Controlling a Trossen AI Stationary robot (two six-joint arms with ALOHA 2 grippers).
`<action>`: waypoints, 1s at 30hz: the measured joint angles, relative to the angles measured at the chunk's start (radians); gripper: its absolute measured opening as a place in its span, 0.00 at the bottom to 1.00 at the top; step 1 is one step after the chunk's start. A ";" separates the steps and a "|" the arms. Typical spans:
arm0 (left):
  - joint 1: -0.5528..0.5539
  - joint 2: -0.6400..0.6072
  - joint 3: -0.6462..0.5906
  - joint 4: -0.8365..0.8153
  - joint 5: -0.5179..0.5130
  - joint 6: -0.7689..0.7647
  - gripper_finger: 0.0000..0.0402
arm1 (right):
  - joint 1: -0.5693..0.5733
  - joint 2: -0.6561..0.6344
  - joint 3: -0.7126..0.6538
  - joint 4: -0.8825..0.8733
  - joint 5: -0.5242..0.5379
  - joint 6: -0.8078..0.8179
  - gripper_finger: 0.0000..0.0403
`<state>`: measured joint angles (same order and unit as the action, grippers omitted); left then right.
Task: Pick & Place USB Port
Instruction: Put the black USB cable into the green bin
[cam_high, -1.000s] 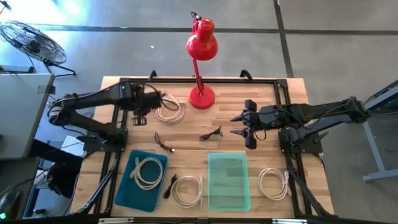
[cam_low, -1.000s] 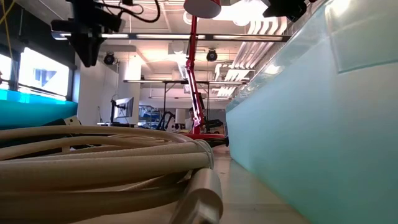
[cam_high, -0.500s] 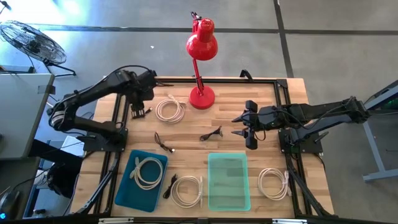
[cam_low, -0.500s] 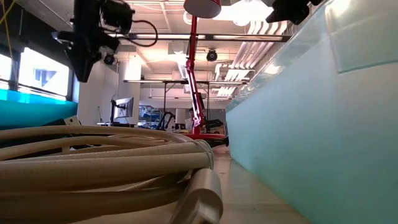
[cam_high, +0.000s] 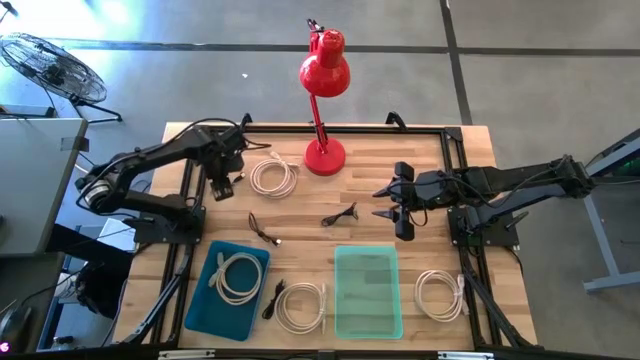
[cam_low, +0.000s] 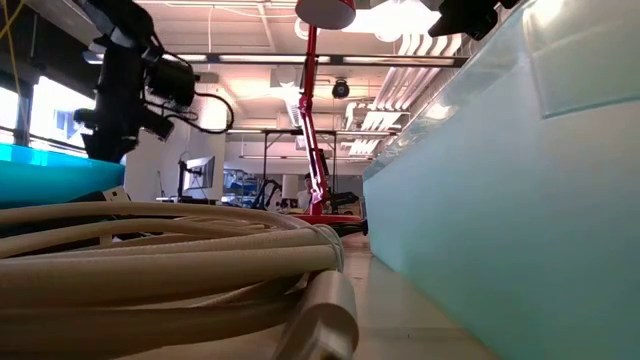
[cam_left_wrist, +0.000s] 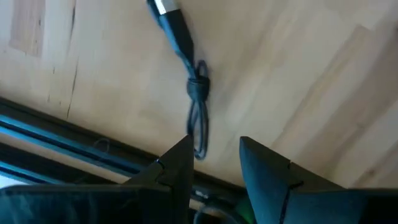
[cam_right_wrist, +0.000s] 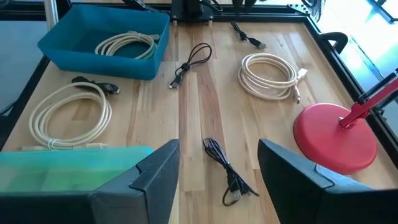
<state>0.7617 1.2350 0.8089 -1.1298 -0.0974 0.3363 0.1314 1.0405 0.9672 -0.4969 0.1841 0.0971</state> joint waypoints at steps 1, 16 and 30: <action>0.007 0.000 -0.011 0.022 -0.005 0.000 0.31 | 0.000 0.000 0.000 0.000 0.000 0.000 0.52; 0.024 0.019 -0.058 0.113 -0.035 -0.030 0.31 | 0.000 0.000 0.000 0.000 0.000 0.018 0.52; 0.024 0.194 -0.058 0.176 0.021 -0.021 0.31 | 0.000 0.000 0.000 -0.001 0.000 0.019 0.52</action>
<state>0.7853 1.4293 0.7506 -0.9542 -0.0769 0.3155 0.1316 1.0405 0.9672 -0.4978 0.1841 0.1158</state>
